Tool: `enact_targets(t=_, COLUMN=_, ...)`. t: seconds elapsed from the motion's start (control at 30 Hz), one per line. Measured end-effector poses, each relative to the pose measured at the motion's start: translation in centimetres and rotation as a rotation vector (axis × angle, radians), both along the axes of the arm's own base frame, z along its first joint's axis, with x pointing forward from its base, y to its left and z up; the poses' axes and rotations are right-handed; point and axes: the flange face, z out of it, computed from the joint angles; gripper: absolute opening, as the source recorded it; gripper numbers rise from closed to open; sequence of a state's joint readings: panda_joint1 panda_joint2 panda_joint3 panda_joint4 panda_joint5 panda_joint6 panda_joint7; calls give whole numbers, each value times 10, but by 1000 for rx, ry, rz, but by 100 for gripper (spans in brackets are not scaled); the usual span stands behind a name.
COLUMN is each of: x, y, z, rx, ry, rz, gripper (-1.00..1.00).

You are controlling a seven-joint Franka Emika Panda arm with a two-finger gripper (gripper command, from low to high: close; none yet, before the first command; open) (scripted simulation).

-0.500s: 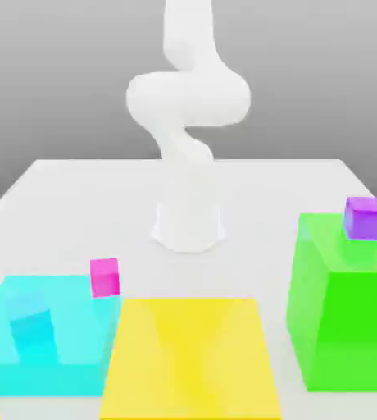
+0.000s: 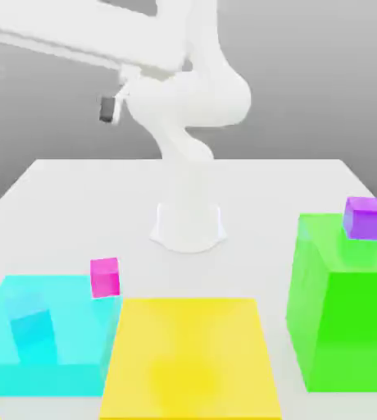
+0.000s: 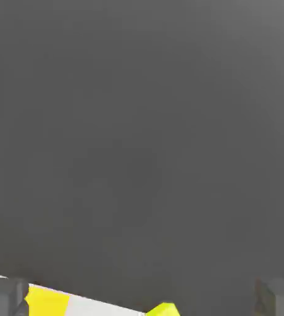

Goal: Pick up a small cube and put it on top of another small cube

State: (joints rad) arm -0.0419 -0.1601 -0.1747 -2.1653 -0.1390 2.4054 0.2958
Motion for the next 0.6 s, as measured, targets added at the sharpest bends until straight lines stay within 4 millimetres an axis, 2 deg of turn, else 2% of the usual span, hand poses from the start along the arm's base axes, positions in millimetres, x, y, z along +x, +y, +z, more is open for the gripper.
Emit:
enact_targets(t=0.17, x=21, y=-52, z=-78, rx=-20, ry=131, rz=81, gripper=0)
enact_targets(t=0.3, x=30, y=-82, z=-144, rx=-13, ry=227, rz=173, gripper=0)
enact_targets(t=0.43, x=29, y=-112, z=-213, rx=14, ry=312, rz=262, gripper=0)
enact_targets(t=0.6, x=16, y=-145, z=-301, rx=68, ry=392, rz=367, gripper=0)
